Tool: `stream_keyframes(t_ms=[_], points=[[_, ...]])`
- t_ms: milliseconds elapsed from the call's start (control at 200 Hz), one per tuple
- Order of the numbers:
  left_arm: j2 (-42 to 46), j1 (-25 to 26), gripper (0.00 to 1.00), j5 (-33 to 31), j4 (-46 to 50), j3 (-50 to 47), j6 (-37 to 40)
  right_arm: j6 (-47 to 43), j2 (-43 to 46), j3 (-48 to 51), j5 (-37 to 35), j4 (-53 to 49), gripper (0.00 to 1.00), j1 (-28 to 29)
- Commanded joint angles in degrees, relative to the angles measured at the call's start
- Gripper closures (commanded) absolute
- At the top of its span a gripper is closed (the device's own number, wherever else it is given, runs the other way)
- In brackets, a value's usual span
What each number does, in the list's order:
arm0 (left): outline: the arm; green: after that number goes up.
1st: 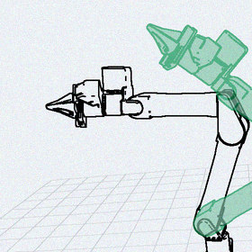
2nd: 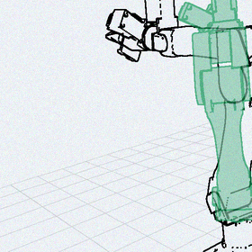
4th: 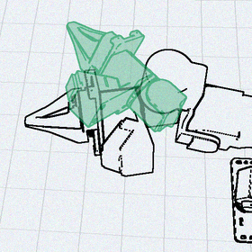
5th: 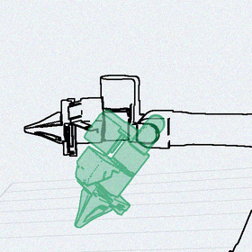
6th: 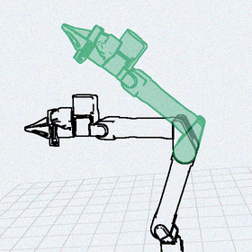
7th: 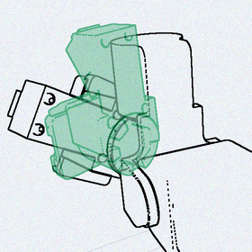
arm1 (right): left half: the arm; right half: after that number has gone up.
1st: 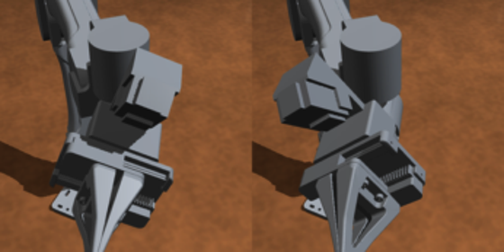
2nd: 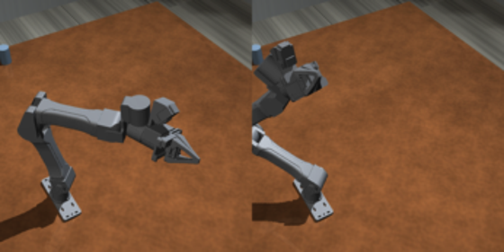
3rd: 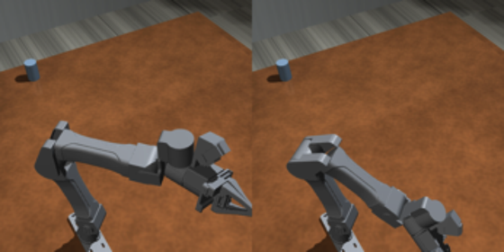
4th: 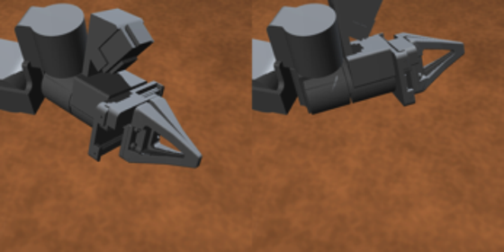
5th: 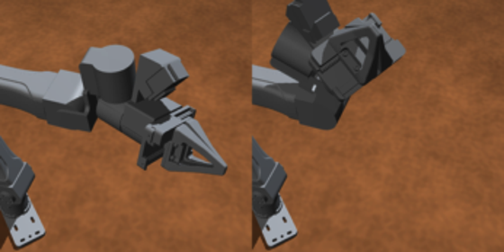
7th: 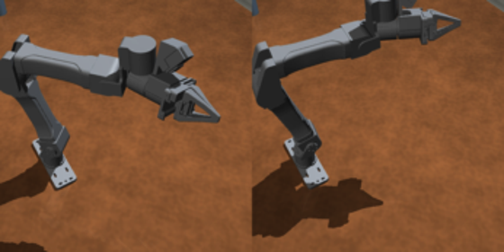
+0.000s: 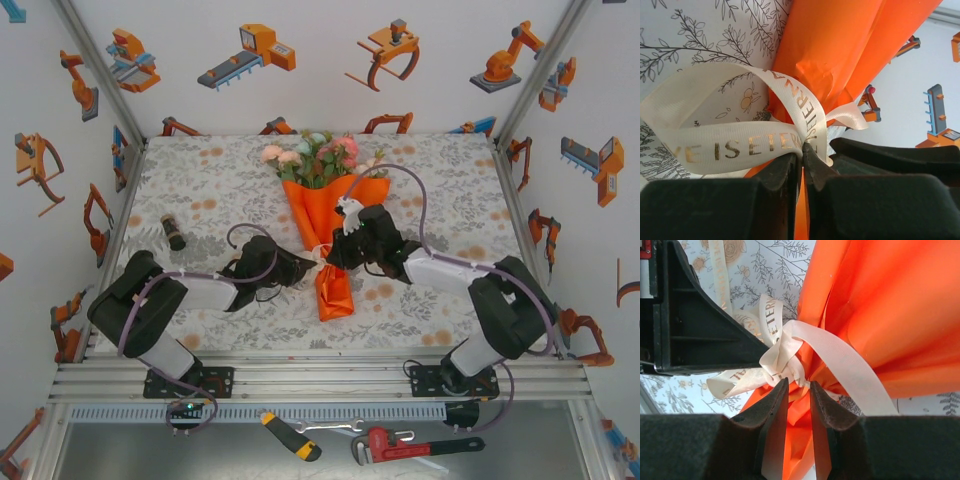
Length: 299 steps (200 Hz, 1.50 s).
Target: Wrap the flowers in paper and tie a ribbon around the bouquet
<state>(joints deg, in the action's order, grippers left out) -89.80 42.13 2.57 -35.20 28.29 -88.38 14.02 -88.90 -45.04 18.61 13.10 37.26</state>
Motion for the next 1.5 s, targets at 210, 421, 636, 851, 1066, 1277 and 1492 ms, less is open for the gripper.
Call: stream_keyframes(t_ms=[210, 421, 636, 851, 1066, 1277, 1492], points=[[4.9, -0.8, 0.76, -1.6, 11.3, 4.0, 6.4, -11.4, -4.2, -5.0, 5.0, -0.2, 0.72, 0.1], [6.6, -0.8, 0.68, -2.2, 13.3, 3.7, 8.4, -13.9, -4.6, -5.9, 9.0, -3.8, 0.64, 0.2], [10.9, -1.1, 0.61, -2.6, 16.5, 3.2, 12.2, -16.6, -5.2, -6.8, 8.2, -8.4, 0.62, 0.3], [10.6, -1.1, 0.6, -2.2, 18.9, 2.7, 11.9, -17.8, -5.1, -8.5, 4.6, -11.1, 0.62, 0.6], [10.7, -1.1, 0.61, -2.5, 19.2, 1.6, 12.5, -17.9, -0.9, -7.7, 7.6, -10.5, 0.64, 0.6], [14.9, -2.0, 0.55, -7.4, 29.0, 3.5, 22.5, -13.2, -1.3, -8.5, 5.6, -6.9, 0.68, 0.4], [15.0, -2.4, 0.57, -9.0, 35.5, 5.0, 28.4, -12.7, -4.4, -10.7, 3.5, -7.2, 0.75, 0.4]])
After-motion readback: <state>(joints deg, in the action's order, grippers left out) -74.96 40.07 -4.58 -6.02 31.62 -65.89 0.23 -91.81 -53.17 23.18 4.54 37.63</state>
